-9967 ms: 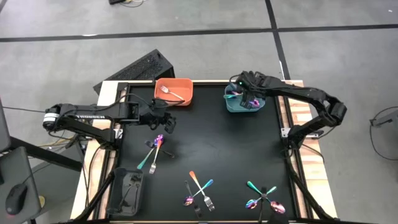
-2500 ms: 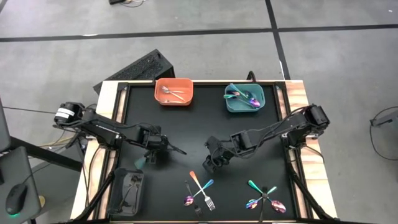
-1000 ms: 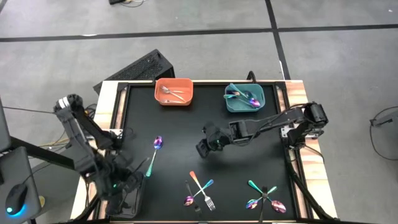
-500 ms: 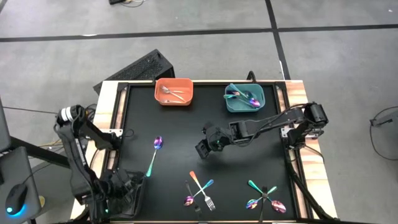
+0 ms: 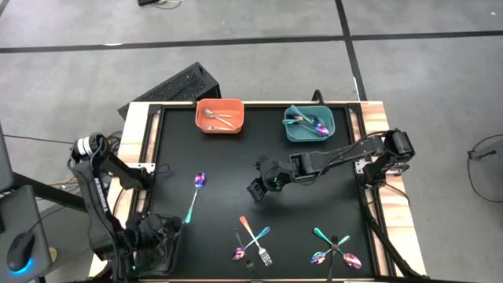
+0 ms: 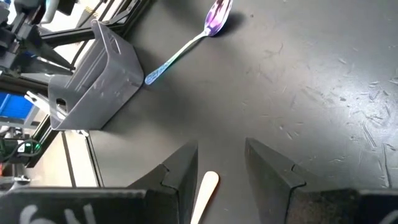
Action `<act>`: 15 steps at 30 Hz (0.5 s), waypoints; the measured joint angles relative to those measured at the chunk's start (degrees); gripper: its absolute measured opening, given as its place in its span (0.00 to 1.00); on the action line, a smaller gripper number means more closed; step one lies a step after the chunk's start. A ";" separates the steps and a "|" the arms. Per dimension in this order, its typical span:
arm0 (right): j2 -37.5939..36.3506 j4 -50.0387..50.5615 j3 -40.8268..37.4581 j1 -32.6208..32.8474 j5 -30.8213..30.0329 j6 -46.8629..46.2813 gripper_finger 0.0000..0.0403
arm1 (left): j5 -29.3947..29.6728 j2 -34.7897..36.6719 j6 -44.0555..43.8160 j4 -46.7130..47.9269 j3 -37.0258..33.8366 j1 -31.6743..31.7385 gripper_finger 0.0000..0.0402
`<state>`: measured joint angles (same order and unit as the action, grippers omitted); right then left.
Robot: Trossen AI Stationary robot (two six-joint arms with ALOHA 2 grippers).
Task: Sort silverware by color (type)
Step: Put the blue spoon into the blue bin
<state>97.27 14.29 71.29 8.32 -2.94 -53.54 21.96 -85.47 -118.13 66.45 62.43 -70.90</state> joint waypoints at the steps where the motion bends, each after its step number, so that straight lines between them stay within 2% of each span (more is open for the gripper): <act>1: 0.00 0.02 0.00 0.00 0.00 0.00 0.37 | 0.22 0.02 0.00 0.51 0.00 0.16 0.06; 8: 0.00 0.00 0.00 -0.31 -0.30 -1.21 0.37 | 3.39 2.53 2.58 7.67 0.00 3.45 0.06; 12: -1.05 0.26 -0.05 -0.50 -3.13 -2.08 0.37 | 5.73 7.07 10.79 12.07 0.00 9.46 0.06; 15: -2.91 1.20 -0.04 -0.48 -5.19 -2.46 0.37 | 8.68 10.96 19.34 11.53 -0.20 14.94 0.06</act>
<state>94.37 15.49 71.24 7.84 -8.13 -56.00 30.64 -74.51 -98.79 77.98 62.24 -55.96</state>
